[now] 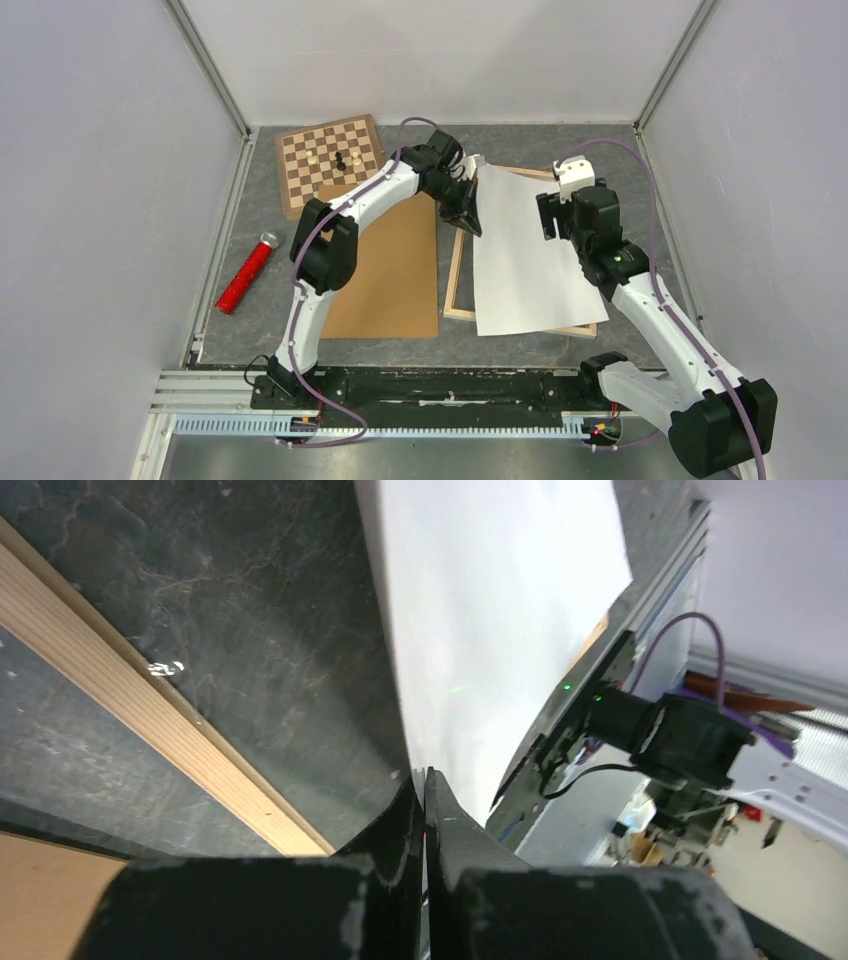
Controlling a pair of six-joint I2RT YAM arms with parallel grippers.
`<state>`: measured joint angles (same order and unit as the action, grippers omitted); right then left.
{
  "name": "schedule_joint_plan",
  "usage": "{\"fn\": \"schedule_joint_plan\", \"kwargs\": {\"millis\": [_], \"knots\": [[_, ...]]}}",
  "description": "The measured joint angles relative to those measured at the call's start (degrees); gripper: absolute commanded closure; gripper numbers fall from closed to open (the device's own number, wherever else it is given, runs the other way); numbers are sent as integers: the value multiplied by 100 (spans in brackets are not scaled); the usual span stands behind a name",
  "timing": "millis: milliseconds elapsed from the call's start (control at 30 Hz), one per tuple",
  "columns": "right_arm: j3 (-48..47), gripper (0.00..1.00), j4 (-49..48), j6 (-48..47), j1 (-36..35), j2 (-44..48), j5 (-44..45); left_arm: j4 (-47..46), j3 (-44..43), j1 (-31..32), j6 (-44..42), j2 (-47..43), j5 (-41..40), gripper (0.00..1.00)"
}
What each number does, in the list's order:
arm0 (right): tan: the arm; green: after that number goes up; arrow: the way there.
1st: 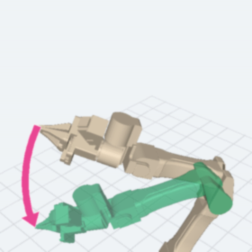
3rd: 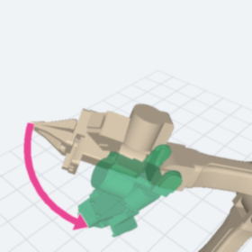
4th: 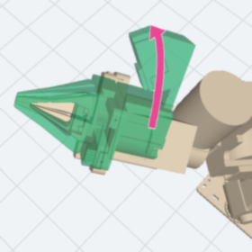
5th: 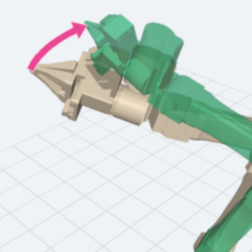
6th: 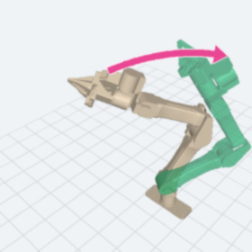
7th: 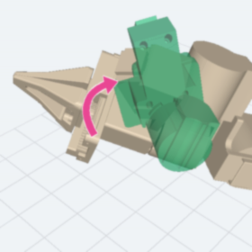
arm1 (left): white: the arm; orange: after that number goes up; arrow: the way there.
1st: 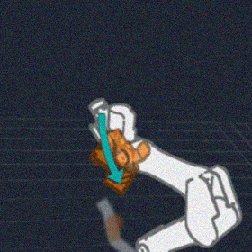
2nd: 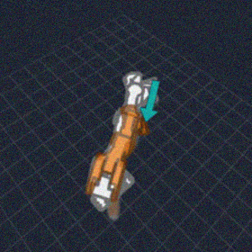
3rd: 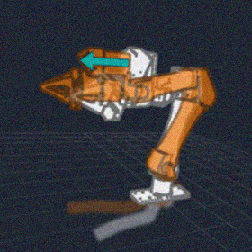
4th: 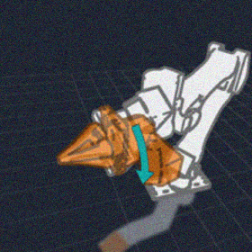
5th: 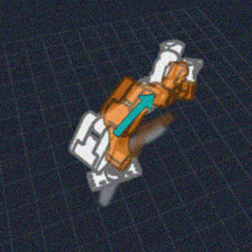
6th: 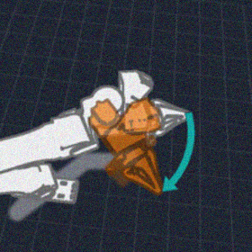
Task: Put the photo into the frame
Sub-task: Turn over the photo from the photo frame.
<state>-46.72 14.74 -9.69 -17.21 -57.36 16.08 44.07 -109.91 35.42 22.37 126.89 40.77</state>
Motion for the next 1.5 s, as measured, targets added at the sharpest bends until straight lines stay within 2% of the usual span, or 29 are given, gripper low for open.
{"fn": "schedule_joint_plan", "kwargs": {"millis": [233,500,633,1167,1367,1500], "knots": [[157,22,-7,-20,26,0,-81,824,-852,-15,-846,535,-293,98],[240,22,-46,-39,61,7,-149,1482,-2225,-35,-1419,1172,-774,98],[260,22,-46,-39,96,9,-208,1698,-2632,-37,-1611,1429,-964,98],[599,22,-181,-42,472,105,-164,1923,-3073,-4,-2208,1816,-1335,98],[833,27,-479,31,852,-39,-96,1832,-3029,20,-2286,1816,-1349,98],[1025,33,-667,144,1307,-428,-144,1775,-3005,39,-2288,1816,-1349,98]]}}
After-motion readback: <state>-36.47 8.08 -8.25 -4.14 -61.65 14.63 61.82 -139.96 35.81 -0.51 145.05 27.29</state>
